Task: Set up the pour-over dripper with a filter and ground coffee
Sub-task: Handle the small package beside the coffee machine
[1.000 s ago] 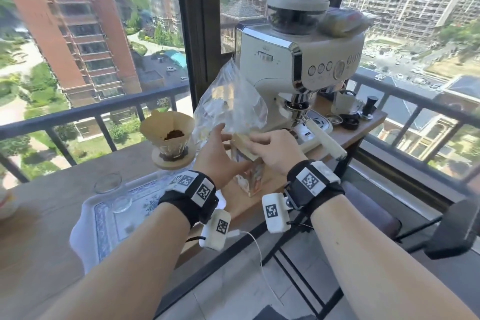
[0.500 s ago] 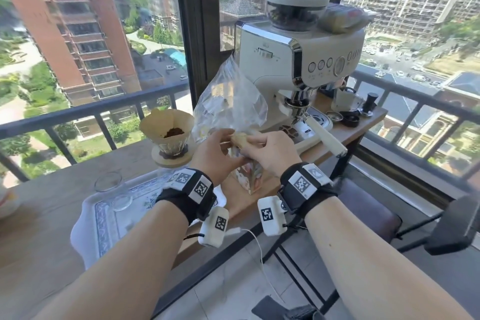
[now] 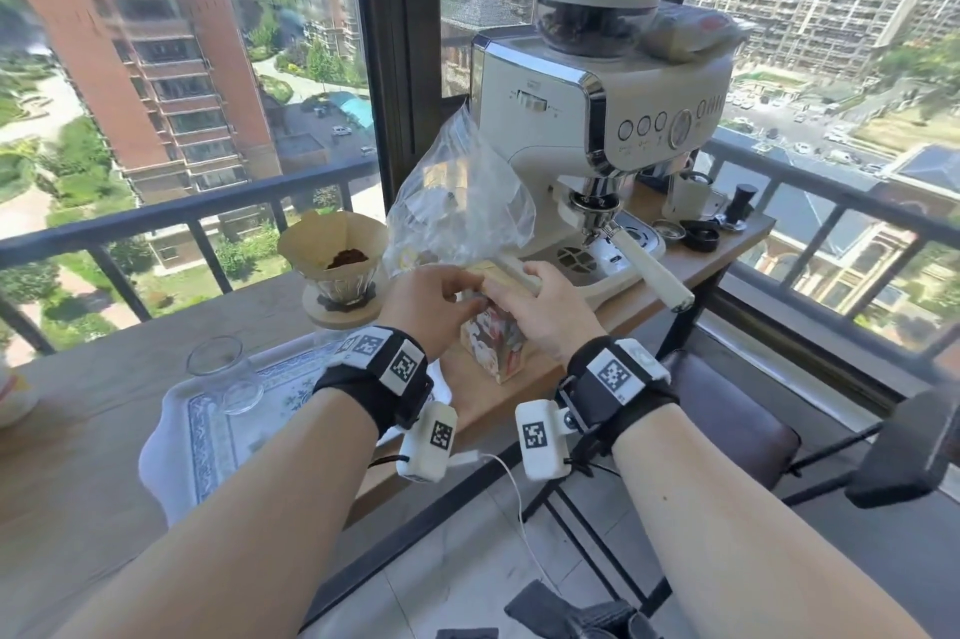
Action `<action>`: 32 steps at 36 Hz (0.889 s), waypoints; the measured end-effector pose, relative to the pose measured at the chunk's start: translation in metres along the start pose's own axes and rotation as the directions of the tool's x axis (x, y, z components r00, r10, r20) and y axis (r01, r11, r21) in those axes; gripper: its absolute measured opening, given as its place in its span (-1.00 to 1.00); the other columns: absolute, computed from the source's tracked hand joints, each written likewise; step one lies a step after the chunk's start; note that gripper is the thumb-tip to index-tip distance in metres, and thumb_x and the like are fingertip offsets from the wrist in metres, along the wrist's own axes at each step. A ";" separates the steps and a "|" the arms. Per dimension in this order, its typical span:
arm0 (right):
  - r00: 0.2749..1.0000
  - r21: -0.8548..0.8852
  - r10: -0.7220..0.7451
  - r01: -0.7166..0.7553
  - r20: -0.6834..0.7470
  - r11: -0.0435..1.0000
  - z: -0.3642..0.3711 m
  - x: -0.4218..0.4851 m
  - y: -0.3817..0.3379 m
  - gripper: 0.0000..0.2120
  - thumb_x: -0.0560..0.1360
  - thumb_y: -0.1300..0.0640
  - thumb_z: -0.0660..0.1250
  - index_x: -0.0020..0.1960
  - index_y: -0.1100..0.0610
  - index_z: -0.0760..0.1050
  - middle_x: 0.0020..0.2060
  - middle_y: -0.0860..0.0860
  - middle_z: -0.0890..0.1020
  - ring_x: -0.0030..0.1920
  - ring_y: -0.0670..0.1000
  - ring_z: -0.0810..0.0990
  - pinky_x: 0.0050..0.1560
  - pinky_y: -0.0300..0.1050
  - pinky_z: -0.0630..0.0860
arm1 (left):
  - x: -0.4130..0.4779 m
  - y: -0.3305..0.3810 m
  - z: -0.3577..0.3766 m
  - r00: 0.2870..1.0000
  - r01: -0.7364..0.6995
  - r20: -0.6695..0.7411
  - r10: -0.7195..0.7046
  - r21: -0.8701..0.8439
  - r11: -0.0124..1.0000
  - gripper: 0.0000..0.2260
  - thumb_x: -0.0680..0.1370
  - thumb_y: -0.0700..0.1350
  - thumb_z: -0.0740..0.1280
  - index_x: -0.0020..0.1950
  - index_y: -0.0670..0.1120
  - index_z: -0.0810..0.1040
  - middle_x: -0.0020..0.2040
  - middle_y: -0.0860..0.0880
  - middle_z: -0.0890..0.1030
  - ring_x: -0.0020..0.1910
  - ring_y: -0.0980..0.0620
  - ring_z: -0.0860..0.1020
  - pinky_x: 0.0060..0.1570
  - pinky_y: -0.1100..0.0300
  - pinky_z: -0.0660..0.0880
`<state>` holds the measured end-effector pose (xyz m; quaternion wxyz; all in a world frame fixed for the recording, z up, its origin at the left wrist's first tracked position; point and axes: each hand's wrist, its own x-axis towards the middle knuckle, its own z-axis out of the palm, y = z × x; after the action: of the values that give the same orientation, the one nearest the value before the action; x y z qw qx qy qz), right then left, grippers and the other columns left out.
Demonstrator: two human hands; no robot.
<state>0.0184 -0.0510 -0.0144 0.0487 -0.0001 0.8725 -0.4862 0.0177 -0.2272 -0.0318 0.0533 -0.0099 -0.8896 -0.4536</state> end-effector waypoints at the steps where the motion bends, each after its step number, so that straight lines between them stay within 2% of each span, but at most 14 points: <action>1: 0.999 -0.008 -0.021 0.021 0.027 1.000 0.003 -0.001 0.000 -0.20 0.45 -0.24 0.47 0.57 0.01 0.28 0.43 -0.03 0.47 0.34 -0.06 0.47 0.23 -0.22 0.32 | 0.000 -0.001 0.000 1.000 0.004 0.002 -0.004 -0.019 1.000 -0.79 0.50 -0.06 0.54 0.12 0.13 0.72 -0.05 0.26 0.68 -0.01 0.28 0.64 0.08 0.23 0.60; 4: 0.990 -0.090 -0.134 0.137 0.046 0.986 0.007 -0.003 0.002 -0.15 0.45 -0.09 0.53 0.62 -0.05 0.21 0.50 -0.04 0.44 0.45 -0.01 0.45 0.41 -0.12 0.37 | 0.002 0.000 0.000 1.000 0.018 0.000 -0.018 -0.046 0.999 -0.70 0.53 -0.21 0.42 0.18 0.11 0.67 0.03 0.13 0.71 0.05 0.18 0.67 0.18 0.07 0.62; 7: 0.982 -0.163 -0.187 0.189 0.026 0.968 0.001 0.001 0.004 -0.27 0.45 0.10 0.51 0.56 -0.08 0.36 0.47 -0.02 0.50 0.42 0.01 0.50 0.45 -0.05 0.39 | 0.005 0.008 0.000 1.000 0.012 0.012 -0.011 -0.060 0.998 -0.59 0.50 -0.29 0.32 0.16 0.19 0.62 0.07 0.10 0.71 0.09 0.17 0.66 0.22 0.03 0.60; 10: 0.974 -0.211 -0.226 0.217 -0.017 0.953 -0.006 -0.002 0.003 -0.42 0.46 0.11 0.46 0.46 -0.09 0.51 0.39 -0.06 0.59 0.36 -0.02 0.55 0.33 -0.19 0.41 | 0.005 0.018 -0.001 0.999 -0.025 0.026 0.028 -0.099 0.995 -0.71 0.53 -0.21 0.37 0.10 0.17 0.62 0.04 0.12 0.71 0.06 0.20 0.67 0.18 0.02 0.62; 13: 0.958 -0.195 -0.272 0.251 -0.089 0.948 -0.021 -0.009 -0.008 -0.49 0.47 0.09 0.43 0.41 -0.13 0.55 0.29 -0.11 0.66 0.26 -0.09 0.61 0.27 -0.21 0.46 | 0.003 0.039 -0.007 0.996 -0.082 0.011 0.084 -0.136 0.987 -0.76 0.51 -0.07 0.42 0.17 0.10 0.67 0.05 0.09 0.72 0.07 0.16 0.68 0.11 -0.03 0.65; 15: 0.938 -0.175 -0.322 0.298 -0.132 0.939 -0.038 -0.015 -0.023 -0.53 0.48 0.07 0.44 0.38 -0.15 0.58 0.18 -0.16 0.71 0.12 -0.19 0.64 0.20 -0.22 0.53 | 0.001 0.061 -0.017 0.984 -0.176 -0.035 0.174 -0.081 0.981 -0.74 0.50 0.01 0.44 0.19 0.15 0.66 0.10 0.12 0.69 0.08 0.20 0.65 0.07 0.03 0.66; 17: 0.906 -0.183 -0.391 0.362 -0.163 0.914 -0.057 -0.025 -0.046 -0.58 0.50 0.04 0.43 0.35 -0.15 0.60 0.05 -0.23 0.72 -0.05 -0.32 0.61 0.03 -0.36 0.50 | -0.001 0.086 -0.029 0.959 -0.276 -0.080 0.272 -0.044 0.960 -0.75 0.54 0.03 0.42 0.21 0.15 0.66 0.18 0.09 0.63 0.10 0.18 0.63 0.10 0.11 0.64; 19: 0.868 -0.197 -0.454 0.418 -0.201 0.887 -0.076 -0.038 -0.070 -0.62 0.52 0.00 0.43 0.33 -0.15 0.62 -0.04 -0.30 0.71 -0.08 -0.37 0.61 -0.04 -0.45 0.48 | -0.005 0.108 -0.043 0.929 -0.349 -0.145 0.340 -0.040 0.936 -0.77 0.58 0.03 0.38 0.22 0.14 0.67 0.19 0.06 0.61 0.08 0.17 0.63 0.07 0.25 0.60; 21: 0.841 -0.166 -0.491 0.464 -0.226 0.870 -0.092 -0.053 -0.093 -0.67 0.53 -0.05 0.42 0.29 -0.17 0.64 -0.02 -0.31 0.72 -0.01 -0.34 0.65 0.03 -0.37 0.57 | -0.010 0.128 -0.058 0.904 -0.394 -0.205 0.374 -0.068 0.916 -0.78 0.60 0.03 0.35 0.22 0.14 0.68 0.14 0.04 0.65 0.00 0.19 0.64 -0.09 0.40 0.56; 23: 0.817 -0.134 -0.523 0.505 -0.243 0.852 -0.104 -0.066 -0.112 -0.70 0.54 -0.10 0.39 0.26 -0.18 0.65 -0.04 -0.31 0.72 0.00 -0.30 0.67 0.01 -0.28 0.64 | -0.018 0.143 -0.070 0.884 -0.439 -0.243 0.399 -0.138 0.888 -0.78 0.63 0.02 0.32 0.23 0.14 0.67 0.07 0.08 0.69 -0.07 0.20 0.66 -0.18 0.41 0.56; 25: 0.799 -0.089 -0.540 0.538 -0.265 0.839 -0.114 -0.073 -0.123 -0.74 0.56 -0.11 0.37 0.23 -0.16 0.66 -0.10 -0.23 0.74 -0.06 -0.19 0.71 -0.01 -0.10 0.69 | -0.024 0.156 -0.080 0.878 -0.467 -0.245 0.412 -0.248 0.849 -0.79 0.64 0.02 0.32 0.22 0.15 0.67 0.02 0.10 0.72 -0.07 0.19 0.69 -0.14 0.26 0.64; 28: 0.785 -0.040 -0.556 0.568 -0.273 0.822 -0.121 -0.076 -0.134 -0.78 0.57 -0.11 0.37 0.16 -0.13 0.68 -0.11 0.03 0.75 -0.09 0.09 0.73 -0.03 0.21 0.68 | -0.028 0.165 -0.089 0.867 -0.490 -0.261 0.425 -0.285 0.824 -0.85 0.61 0.06 0.36 0.14 0.21 0.68 -0.01 0.07 0.74 0.00 0.08 0.71 -0.04 0.02 0.67; 30: 0.787 -0.020 -0.553 0.570 -0.273 0.822 -0.123 -0.076 -0.138 -0.78 0.56 -0.11 0.37 0.15 -0.09 0.67 -0.13 -0.03 0.75 -0.10 0.04 0.74 -0.04 0.20 0.69 | -0.028 0.166 -0.094 0.865 -0.496 -0.275 0.420 -0.334 0.802 -0.89 0.59 0.05 0.41 0.08 0.21 0.70 -0.04 0.06 0.75 -0.04 0.01 0.72 -0.06 -0.08 0.68; 32: 0.806 -0.038 -0.532 0.542 -0.260 0.840 -0.123 -0.075 -0.140 -0.72 0.53 -0.13 0.41 0.17 -0.04 0.63 -0.18 -0.08 0.74 -0.14 -0.01 0.74 -0.07 0.17 0.70 | -0.026 0.165 -0.099 0.864 -0.493 -0.295 0.409 -0.329 0.805 -0.88 0.57 0.03 0.44 0.09 0.17 0.70 -0.05 0.10 0.74 -0.09 0.07 0.72 -0.13 0.00 0.68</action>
<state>0.0763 -0.0167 0.1752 -0.2054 -0.1818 0.8259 -0.4925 0.0628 -0.2090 0.1561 0.2505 -0.1846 -0.7409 -0.5952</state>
